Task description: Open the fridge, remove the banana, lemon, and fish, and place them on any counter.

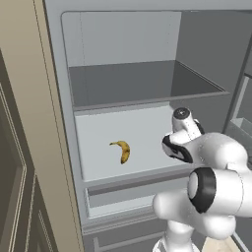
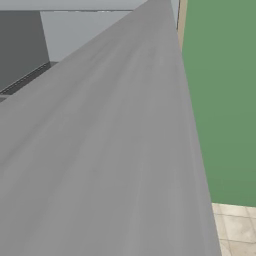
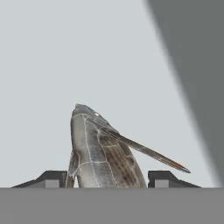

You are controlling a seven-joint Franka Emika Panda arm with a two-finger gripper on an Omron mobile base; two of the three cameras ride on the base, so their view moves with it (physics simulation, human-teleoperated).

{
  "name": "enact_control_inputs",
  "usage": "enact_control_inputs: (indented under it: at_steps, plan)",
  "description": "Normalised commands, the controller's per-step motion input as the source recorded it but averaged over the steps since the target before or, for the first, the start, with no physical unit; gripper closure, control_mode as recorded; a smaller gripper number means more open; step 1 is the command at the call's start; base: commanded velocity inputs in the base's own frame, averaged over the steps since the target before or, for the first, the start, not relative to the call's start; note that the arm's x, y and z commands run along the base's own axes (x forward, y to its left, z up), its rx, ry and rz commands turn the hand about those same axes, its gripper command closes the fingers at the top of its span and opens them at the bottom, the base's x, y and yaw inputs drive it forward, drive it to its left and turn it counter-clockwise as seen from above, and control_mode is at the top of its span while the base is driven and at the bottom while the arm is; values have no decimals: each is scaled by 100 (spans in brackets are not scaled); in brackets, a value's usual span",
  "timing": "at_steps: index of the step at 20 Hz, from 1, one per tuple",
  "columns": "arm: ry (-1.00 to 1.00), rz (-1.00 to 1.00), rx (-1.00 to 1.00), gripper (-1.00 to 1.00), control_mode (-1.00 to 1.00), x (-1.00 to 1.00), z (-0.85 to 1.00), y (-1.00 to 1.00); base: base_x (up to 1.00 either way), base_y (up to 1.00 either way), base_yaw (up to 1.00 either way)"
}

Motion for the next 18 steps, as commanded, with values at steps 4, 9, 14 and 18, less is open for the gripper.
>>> enact_control_inputs:
  at_steps: [4, 9, 14, 18]
  plan:
    - [-14, 9, 0, 100, -100, -50, 10, 33, 0, 0, 0]
    - [-16, 6, 0, 100, -100, -49, 54, 28, 0, 0, 0]
    - [-3, 3, 0, 100, -100, -33, 98, 3, 0, 0, 0]
    - [0, 7, 0, 100, -100, -59, 82, 0, 0, 0, 0]
